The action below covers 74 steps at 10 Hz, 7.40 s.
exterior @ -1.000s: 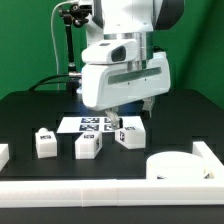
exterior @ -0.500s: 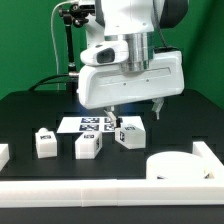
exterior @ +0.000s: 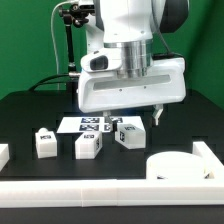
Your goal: Assemble stool
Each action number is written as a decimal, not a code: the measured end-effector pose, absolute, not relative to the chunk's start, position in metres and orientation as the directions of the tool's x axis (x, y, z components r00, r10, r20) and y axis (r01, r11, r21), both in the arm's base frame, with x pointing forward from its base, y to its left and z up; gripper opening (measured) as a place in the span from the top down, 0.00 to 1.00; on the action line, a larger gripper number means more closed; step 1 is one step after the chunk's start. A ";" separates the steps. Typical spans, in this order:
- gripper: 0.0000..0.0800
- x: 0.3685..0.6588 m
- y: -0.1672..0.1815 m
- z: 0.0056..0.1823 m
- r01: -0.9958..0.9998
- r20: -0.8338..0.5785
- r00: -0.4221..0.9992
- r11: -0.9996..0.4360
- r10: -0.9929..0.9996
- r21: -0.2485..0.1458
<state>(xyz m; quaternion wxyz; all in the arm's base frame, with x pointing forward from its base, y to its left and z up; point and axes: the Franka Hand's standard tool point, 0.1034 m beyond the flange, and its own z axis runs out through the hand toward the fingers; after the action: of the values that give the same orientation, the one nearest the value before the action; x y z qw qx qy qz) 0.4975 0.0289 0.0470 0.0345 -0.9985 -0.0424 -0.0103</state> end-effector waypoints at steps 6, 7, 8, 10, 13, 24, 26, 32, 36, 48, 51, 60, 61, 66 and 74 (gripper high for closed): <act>0.19 0.482 0.040 0.042 0.144 -0.285 0.946 -0.988 0.154 -0.053; 0.19 0.488 0.041 0.041 0.139 -0.317 0.937 -0.989 0.150 -0.060; 0.19 0.482 0.042 0.042 0.138 -0.393 0.907 -0.988 0.153 -0.066; 0.19 0.487 0.043 0.039 0.137 -0.444 0.882 -0.988 0.156 -0.073; 0.19 0.487 0.036 0.031 0.250 -0.419 0.879 -0.968 0.228 0.000; 0.19 0.468 0.035 0.016 0.259 -0.818 0.551 -0.966 0.166 -0.022; 0.19 0.467 0.035 0.011 0.260 -0.852 0.497 -0.965 0.166 -0.036; 0.47 0.466 0.037 0.005 0.266 -0.843 0.507 -0.963 0.179 -0.045; 0.59 0.466 0.039 0.006 0.265 -0.840 0.510 -0.963 0.182 -0.048; 0.59 0.529 0.072 0.077 0.236 -0.593 0.766 -0.967 0.249 -0.101; 0.59 0.560 0.075 0.098 0.255 -0.425 0.866 -0.964 0.264 -0.079; 0.59 0.602 0.068 0.118 0.287 0.166 0.944 -0.958 0.284 0.004; 0.59 0.606 0.067 0.117 0.291 0.253 0.924 -0.956 0.287 0.019; 0.59 0.621 0.062 0.125 0.321 0.390 0.863 -0.945 0.321 0.067; 0.59 0.646 0.061 0.118 0.381 0.486 0.778 -0.914 0.398 0.138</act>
Offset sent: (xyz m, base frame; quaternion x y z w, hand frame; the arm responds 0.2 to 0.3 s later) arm -0.0073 -0.0088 -0.0147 -0.1412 -0.1618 -0.0381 0.9759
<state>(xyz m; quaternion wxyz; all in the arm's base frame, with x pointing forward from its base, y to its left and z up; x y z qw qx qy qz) 0.6463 0.0606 0.1177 -0.0162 -0.9428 -0.2064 -0.2614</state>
